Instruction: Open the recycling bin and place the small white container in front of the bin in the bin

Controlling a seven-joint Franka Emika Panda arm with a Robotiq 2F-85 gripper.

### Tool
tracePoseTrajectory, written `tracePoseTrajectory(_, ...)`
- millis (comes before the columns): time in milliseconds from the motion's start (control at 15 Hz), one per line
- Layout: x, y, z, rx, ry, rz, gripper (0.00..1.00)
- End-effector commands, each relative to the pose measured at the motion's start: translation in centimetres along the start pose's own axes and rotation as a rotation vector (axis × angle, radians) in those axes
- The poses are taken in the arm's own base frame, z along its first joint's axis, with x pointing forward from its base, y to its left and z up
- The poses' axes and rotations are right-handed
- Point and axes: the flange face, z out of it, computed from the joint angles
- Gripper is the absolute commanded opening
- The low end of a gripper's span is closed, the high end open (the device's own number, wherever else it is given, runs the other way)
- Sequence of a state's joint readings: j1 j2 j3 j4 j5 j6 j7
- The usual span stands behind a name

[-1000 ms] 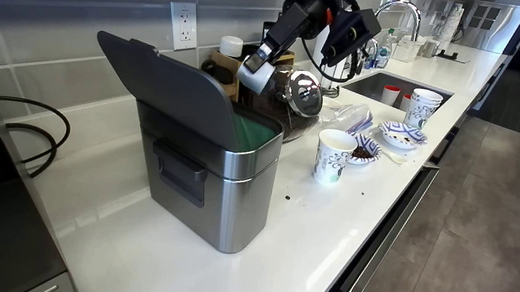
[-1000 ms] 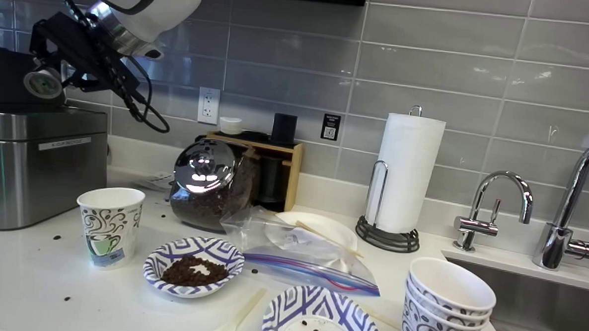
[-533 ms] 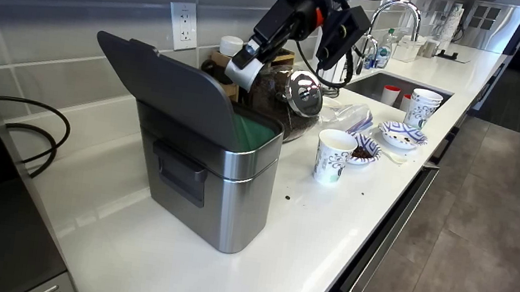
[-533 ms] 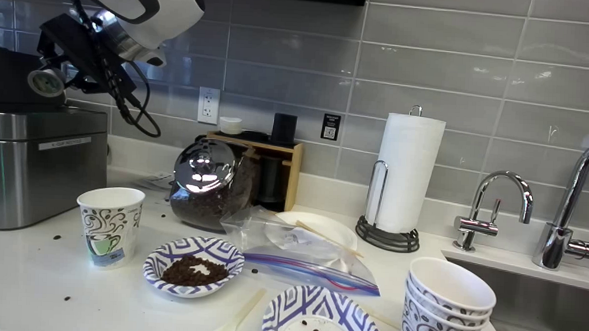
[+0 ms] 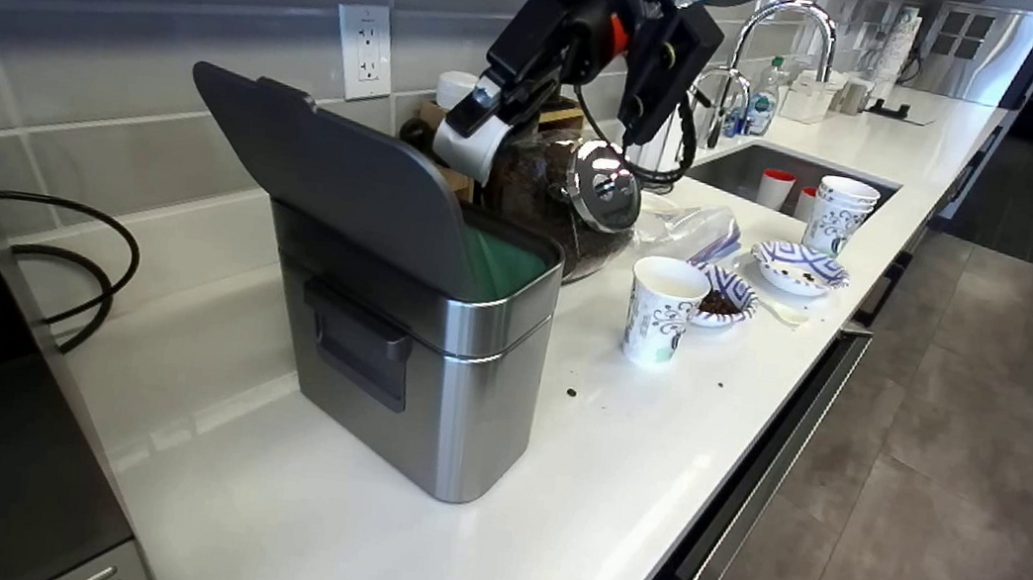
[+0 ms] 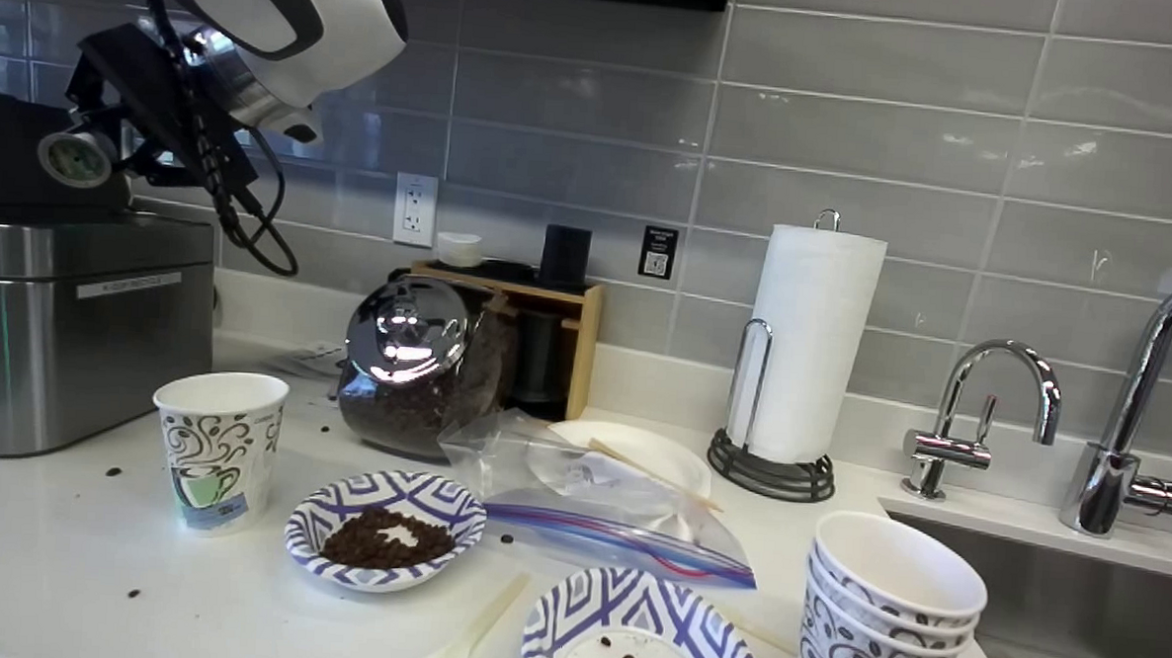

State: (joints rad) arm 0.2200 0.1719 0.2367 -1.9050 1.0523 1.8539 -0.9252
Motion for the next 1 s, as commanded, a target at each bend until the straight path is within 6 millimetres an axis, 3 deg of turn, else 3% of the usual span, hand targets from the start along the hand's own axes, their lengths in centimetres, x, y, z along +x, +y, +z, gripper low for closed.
tracePoseTrajectory(0, 1.0, 0.4, 0.8, 0.038, -0.003, 0.055, 0.13)
tracePoseTrajectory(400, 2.0, 0.7, 1.7, 0.044, -0.01, 0.093, 0.13)
tracePoseTrajectory(467, 2.1, 0.7, 1.9, 0.048, -0.013, 0.097, 0.18)
tracePoseTrajectory(533, 2.3, 0.8, 2.0, 0.048, -0.015, 0.1, 0.48)
tracePoseTrajectory(600, 2.4, 0.8, 2.1, 0.048, -0.015, 0.104, 0.61)
tracePoseTrajectory(667, 2.5, 0.9, 2.2, 0.049, -0.016, 0.108, 0.63)
tracePoseTrajectory(933, 2.8, 1.0, 2.4, 0.048, -0.02, 0.124, 0.93)
